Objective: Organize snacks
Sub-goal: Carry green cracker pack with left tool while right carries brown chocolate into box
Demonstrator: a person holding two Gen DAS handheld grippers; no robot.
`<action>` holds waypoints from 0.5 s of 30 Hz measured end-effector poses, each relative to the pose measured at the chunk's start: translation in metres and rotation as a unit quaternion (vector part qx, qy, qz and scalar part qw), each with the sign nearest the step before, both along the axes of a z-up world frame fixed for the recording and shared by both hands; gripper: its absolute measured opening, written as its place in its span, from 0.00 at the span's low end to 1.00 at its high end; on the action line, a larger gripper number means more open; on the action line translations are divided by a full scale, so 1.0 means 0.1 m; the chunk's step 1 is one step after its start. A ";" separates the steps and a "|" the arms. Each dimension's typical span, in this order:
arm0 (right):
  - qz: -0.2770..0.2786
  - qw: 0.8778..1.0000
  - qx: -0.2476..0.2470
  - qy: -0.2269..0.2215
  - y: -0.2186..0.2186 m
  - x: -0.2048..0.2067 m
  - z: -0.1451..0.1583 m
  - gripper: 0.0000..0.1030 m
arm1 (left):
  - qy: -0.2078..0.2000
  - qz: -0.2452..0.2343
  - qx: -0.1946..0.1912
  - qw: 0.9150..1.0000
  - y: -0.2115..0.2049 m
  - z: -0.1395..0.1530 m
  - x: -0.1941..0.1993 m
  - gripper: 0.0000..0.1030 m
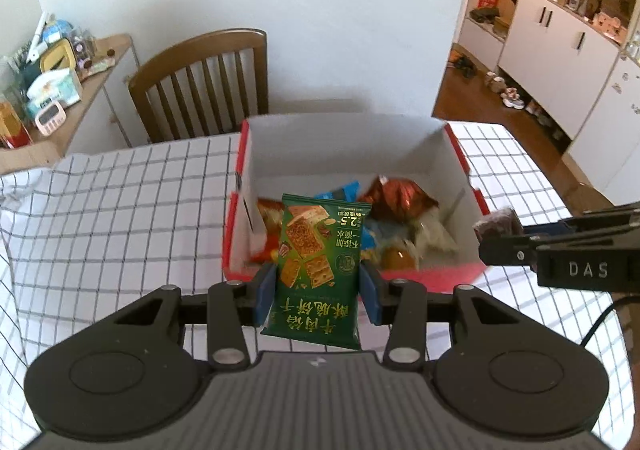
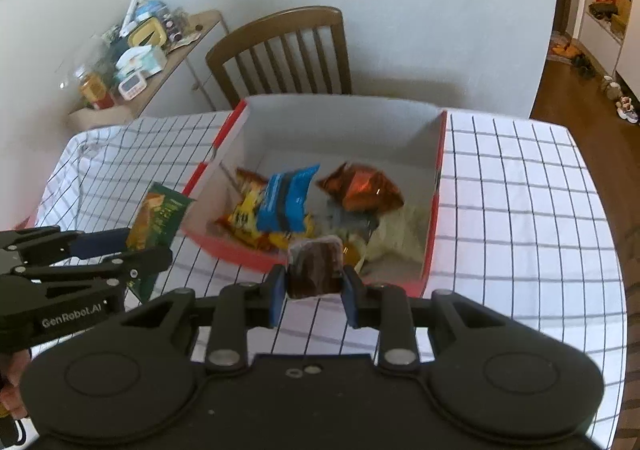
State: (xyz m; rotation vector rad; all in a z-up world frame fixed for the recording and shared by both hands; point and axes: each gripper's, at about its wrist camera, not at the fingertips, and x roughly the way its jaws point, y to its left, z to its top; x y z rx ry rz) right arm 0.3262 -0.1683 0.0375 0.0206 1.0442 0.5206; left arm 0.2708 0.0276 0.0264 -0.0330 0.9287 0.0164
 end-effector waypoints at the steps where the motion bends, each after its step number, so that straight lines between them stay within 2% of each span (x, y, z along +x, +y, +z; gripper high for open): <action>1: -0.001 1.000 -0.001 0.000 0.01 0.04 -0.01 0.27 | 0.001 0.002 0.002 1.000 0.00 0.00 0.06 0.42; 7: -0.010 1.000 -0.011 0.006 0.07 0.29 -0.15 0.27 | 0.019 0.012 0.018 1.000 0.02 -0.10 0.38 0.42; 15: -0.010 0.999 -0.021 0.027 0.13 0.51 -0.45 0.27 | 0.050 0.009 0.027 0.998 -0.02 -0.41 0.67 0.42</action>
